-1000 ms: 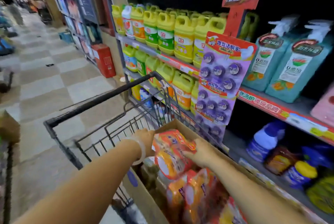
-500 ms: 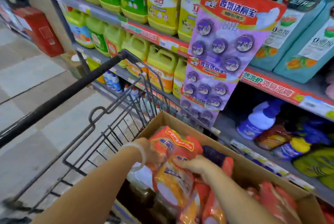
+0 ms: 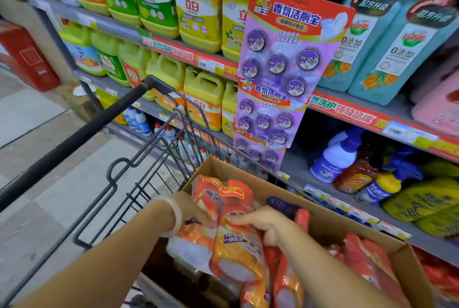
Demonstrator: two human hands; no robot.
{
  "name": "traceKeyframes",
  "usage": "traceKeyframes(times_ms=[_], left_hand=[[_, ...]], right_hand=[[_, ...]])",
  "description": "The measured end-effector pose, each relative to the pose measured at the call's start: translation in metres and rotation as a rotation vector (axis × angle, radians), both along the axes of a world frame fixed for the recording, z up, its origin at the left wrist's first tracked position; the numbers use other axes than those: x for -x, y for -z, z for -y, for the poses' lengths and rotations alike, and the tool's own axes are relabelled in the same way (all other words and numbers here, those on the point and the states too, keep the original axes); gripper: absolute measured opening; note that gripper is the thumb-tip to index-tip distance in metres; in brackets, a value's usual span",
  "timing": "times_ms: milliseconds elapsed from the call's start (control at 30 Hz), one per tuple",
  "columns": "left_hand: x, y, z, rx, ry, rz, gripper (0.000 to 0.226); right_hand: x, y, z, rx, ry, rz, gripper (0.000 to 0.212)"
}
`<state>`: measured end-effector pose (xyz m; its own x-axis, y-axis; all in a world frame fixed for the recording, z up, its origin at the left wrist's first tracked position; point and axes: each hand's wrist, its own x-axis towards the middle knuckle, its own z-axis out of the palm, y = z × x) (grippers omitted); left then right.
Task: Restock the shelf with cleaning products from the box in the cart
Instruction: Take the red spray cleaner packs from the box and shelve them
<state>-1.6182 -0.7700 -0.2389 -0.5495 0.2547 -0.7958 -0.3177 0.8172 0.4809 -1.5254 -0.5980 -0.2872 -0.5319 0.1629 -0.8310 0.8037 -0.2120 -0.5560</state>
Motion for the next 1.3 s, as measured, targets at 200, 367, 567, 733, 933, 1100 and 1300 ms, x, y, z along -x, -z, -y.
traceKeyframes(times_ms=[200,367,567,733,933,1100,1300], left_hand=[[-0.013,-0.036,0.016,-0.193,-0.094,0.0,0.037],[-0.043,-0.071,-0.01,-0.41,-0.177,-0.094,0.036],[-0.121,-0.117,-0.088,-0.702,-0.115,-0.157,0.044],[-0.237,-0.161,-0.166,-0.87,0.014,-0.115,0.029],[-0.418,-0.212,-0.249,-0.99,0.242,-0.078,0.026],[-0.55,-0.239,-0.301,-1.047,0.417,-0.098,0.042],[-0.687,-0.266,-0.355,-1.155,0.642,-0.063,0.039]], right_hand=[[-0.017,-0.031,0.006,0.134,0.213,-0.165,0.074],[-0.05,-0.086,-0.023,0.157,0.271,-0.357,0.021],[-0.157,-0.158,-0.081,-0.098,0.485,-0.659,0.05],[-0.3,-0.218,-0.127,-0.327,0.593,-0.767,0.073],[-0.504,-0.278,-0.165,-0.538,0.785,-0.839,0.076],[-0.654,-0.314,-0.176,-0.729,0.9,-0.86,0.061],[-0.794,-0.332,-0.194,-0.904,1.103,-0.843,0.07]])
